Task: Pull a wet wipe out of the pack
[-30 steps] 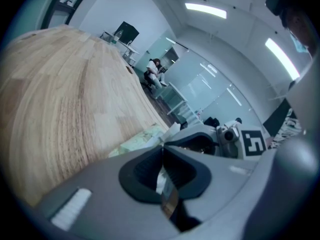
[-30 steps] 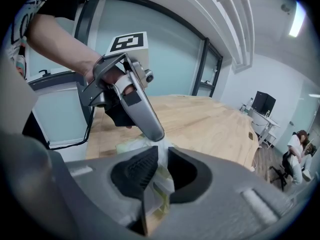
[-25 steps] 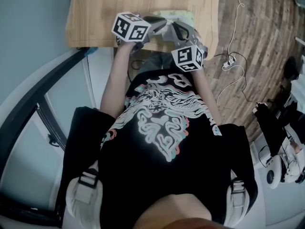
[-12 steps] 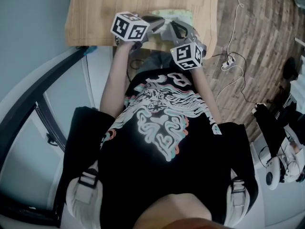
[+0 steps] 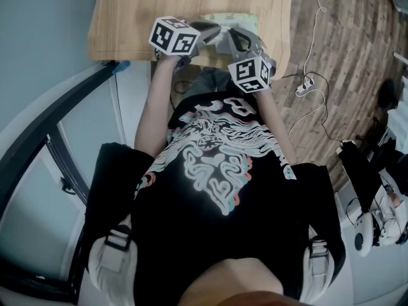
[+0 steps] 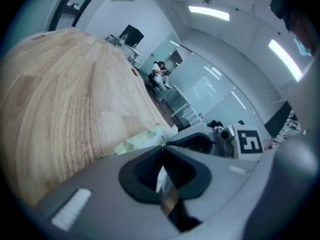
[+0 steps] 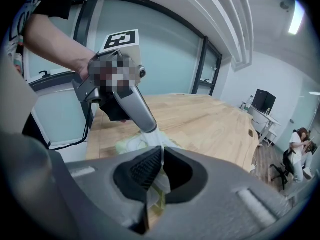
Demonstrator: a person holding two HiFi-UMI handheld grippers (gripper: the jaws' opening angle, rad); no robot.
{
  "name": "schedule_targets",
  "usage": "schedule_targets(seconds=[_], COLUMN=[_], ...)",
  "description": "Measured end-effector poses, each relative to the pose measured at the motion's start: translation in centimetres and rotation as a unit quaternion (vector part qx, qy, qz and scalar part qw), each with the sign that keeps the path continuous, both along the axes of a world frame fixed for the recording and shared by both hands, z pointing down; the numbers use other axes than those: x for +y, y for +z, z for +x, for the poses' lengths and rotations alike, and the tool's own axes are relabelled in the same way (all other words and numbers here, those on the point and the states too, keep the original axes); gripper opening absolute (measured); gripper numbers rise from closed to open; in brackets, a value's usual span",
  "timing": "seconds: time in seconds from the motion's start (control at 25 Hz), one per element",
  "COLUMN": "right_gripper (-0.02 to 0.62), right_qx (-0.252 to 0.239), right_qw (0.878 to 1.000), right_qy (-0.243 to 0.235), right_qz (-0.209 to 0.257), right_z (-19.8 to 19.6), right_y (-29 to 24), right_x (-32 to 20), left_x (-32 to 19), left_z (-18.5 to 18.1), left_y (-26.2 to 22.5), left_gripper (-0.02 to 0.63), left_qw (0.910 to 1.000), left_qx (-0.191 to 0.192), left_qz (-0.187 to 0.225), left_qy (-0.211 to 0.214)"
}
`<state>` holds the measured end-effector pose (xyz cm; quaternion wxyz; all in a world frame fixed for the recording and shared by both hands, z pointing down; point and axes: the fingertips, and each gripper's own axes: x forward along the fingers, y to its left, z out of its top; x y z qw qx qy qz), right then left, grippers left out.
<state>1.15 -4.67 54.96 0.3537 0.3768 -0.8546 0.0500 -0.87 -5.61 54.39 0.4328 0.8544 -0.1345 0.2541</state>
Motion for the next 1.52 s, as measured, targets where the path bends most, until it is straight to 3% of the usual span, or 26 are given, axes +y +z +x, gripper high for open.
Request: schedule_targets(seconds=[1.52], right_gripper=[0.014], right_qx=[0.010], right_qw=[1.000], right_qy=[-0.005], right_qz=[-0.003], right_z=[0.5], right_y=[0.4], right_x=[0.7], left_x=[-0.1], left_z=[-2.4], left_y=[-1.1], left_gripper=[-0.004], left_qw=[0.9994], left_qx=[-0.010], left_qz=[0.013], left_qy=[-0.031])
